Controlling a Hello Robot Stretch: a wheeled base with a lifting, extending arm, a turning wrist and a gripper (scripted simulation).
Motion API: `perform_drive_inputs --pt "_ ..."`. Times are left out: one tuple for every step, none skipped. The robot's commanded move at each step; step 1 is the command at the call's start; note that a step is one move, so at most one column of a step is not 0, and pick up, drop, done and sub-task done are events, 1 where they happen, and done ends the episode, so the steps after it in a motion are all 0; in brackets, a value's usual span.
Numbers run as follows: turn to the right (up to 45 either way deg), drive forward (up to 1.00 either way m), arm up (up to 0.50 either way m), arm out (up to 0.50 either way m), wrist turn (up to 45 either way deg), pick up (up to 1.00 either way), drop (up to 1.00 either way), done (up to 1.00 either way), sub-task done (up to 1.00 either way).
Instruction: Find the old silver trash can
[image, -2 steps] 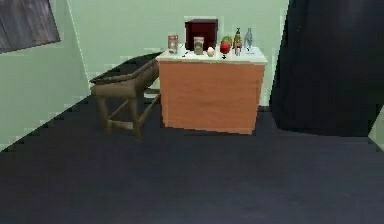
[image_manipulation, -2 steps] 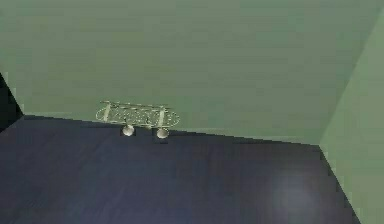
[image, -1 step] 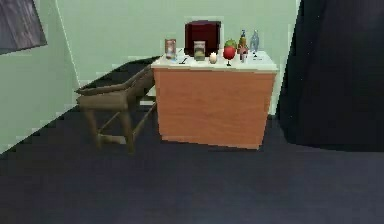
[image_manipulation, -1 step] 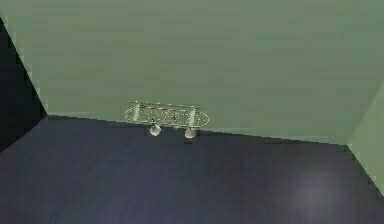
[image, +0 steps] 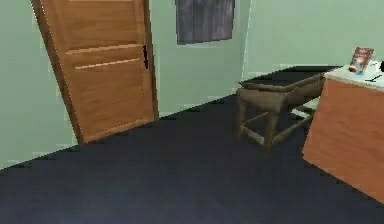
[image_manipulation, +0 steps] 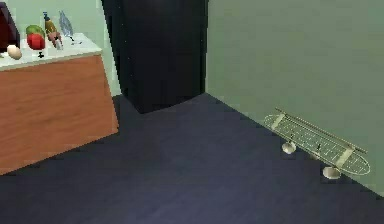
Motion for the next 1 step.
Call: perform_drive_inputs --pt "-30.0 0.0 0.0 0.0 0.0 0.0 0.0 0.0 0.0"
